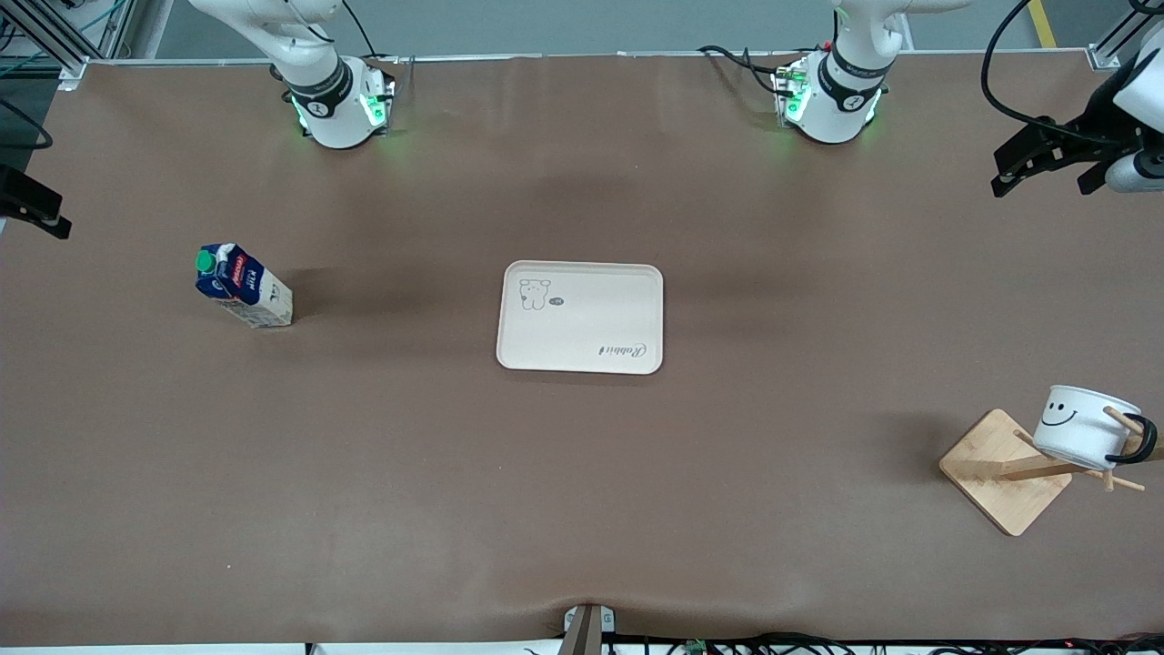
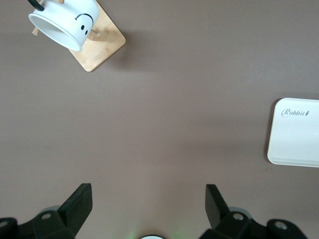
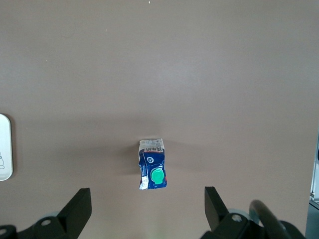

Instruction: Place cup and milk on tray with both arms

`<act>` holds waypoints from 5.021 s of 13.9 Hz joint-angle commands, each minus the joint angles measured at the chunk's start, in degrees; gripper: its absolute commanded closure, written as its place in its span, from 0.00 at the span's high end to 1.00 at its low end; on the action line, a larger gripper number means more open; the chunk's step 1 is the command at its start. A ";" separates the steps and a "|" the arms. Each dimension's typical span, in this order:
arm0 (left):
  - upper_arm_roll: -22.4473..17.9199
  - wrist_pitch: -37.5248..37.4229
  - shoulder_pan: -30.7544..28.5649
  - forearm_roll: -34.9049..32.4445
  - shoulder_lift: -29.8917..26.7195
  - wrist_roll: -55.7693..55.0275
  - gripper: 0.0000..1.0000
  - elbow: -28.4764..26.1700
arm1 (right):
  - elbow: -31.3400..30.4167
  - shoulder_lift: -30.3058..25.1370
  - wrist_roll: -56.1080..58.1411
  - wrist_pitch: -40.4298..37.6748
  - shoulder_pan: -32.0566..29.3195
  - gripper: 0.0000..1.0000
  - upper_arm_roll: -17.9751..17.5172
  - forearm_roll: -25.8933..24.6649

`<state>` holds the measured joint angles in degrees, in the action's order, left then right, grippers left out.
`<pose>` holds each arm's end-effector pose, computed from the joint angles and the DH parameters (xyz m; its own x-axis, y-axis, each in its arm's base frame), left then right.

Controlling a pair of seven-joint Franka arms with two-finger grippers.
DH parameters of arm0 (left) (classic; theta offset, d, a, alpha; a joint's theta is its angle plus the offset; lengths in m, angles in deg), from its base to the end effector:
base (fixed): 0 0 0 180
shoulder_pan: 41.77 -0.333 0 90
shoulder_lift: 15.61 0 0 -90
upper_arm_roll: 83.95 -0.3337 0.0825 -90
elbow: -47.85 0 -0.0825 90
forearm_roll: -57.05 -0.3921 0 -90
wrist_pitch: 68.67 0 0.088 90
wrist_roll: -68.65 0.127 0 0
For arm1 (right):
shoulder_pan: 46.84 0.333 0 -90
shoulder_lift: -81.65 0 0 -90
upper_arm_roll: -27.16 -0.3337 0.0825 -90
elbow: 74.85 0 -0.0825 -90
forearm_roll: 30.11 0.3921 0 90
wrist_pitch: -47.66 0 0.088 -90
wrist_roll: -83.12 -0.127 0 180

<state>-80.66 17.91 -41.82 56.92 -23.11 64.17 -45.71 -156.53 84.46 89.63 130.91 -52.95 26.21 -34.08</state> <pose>0.5120 -0.0309 0.6575 0.9997 0.0222 0.0096 0.0223 -0.9997 -0.0090 0.5632 -0.0606 0.6535 0.9995 0.0152 -0.0289 0.0171 -0.9977 0.0652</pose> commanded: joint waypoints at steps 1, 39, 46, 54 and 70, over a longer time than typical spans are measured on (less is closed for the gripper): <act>0.05 -0.89 -1.27 -0.22 1.69 -0.18 1.00 2.16 | 1.08 1.05 0.35 -0.19 0.31 1.00 -0.11 2.62; 1.01 68.64 -14.37 4.17 18.04 1.23 0.72 -20.08 | -3.13 1.58 0.35 3.06 2.42 1.00 0.15 4.76; 1.80 68.64 -14.45 4.35 17.86 1.41 0.43 -20.52 | -3.31 1.67 0.35 3.06 2.24 1.00 0.33 5.81; 3.29 68.29 -14.37 4.35 17.95 1.41 0.00 -20.43 | -3.31 3.60 0.35 2.10 1.98 1.00 0.33 5.72; 11.64 41.14 -14.37 4.44 14.61 -0.35 0.00 -12.17 | -3.75 4.22 0.35 1.75 2.16 1.00 0.33 5.72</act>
<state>-70.72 61.40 -56.02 60.48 -9.02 64.48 -59.06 -160.14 88.65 89.66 133.20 -50.38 26.88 -28.88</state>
